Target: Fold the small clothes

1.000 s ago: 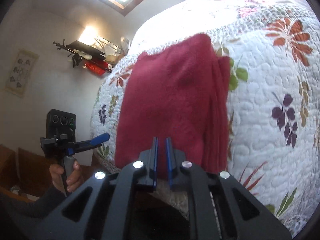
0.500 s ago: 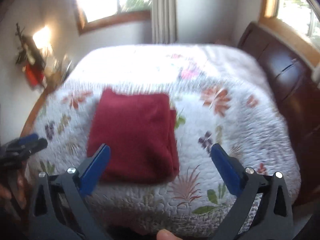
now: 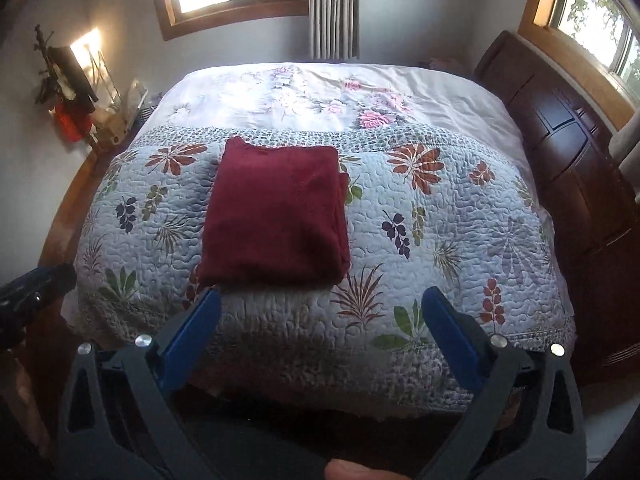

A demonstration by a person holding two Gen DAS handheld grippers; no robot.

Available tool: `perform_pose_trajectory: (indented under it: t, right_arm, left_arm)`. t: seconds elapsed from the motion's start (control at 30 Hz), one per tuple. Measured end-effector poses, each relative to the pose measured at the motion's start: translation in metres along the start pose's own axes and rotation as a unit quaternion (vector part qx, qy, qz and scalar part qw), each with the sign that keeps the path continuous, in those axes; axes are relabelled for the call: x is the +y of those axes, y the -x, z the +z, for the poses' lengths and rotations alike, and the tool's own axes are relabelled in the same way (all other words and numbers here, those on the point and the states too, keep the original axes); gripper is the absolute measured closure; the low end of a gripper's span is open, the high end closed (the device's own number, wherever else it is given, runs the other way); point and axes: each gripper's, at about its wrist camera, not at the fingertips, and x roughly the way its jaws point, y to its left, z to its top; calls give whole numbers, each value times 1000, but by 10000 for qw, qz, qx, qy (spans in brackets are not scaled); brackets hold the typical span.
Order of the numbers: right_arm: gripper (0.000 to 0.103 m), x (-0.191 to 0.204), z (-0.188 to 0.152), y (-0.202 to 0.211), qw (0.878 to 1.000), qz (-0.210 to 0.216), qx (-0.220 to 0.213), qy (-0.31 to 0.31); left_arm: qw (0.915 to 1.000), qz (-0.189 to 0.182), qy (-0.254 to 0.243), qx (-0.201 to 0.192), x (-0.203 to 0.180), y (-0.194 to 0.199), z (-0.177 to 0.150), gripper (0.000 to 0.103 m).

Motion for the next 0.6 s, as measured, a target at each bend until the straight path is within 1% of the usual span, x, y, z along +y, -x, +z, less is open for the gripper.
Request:
perform_pose_trajectory:
  t: [0.07, 0.17, 0.27, 0.33, 0.5, 0.6]
  right_arm:
    - [3, -4, -4, 10, 10000, 37, -83, 2]
    - [3, -10, -10, 20, 9997, 138, -167, 61]
    - [3, -15, -15, 25, 9996, 154, -201, 89]
    - [3, -18, -20, 29, 9996, 129, -241, 61]
    - [3, -16, -27, 37, 9993, -54, -365, -42]
    - [3, -8, -26, 40, 9992, -73, -378, -100]
  left_arm:
    - [10000, -28, 65, 6, -9, 7, -6, 4]
    - [9999, 98, -25, 6, -25, 11, -15, 4]
    - [9999, 42, -60, 92, -36, 12, -23, 4]
    - [9999, 30, -116, 66, -41, 16, -27, 4]
    - [9995, -66, -293, 70, -43, 19, -28, 4]
    - [9993, -94, -362, 79, -38, 21, -25, 4]
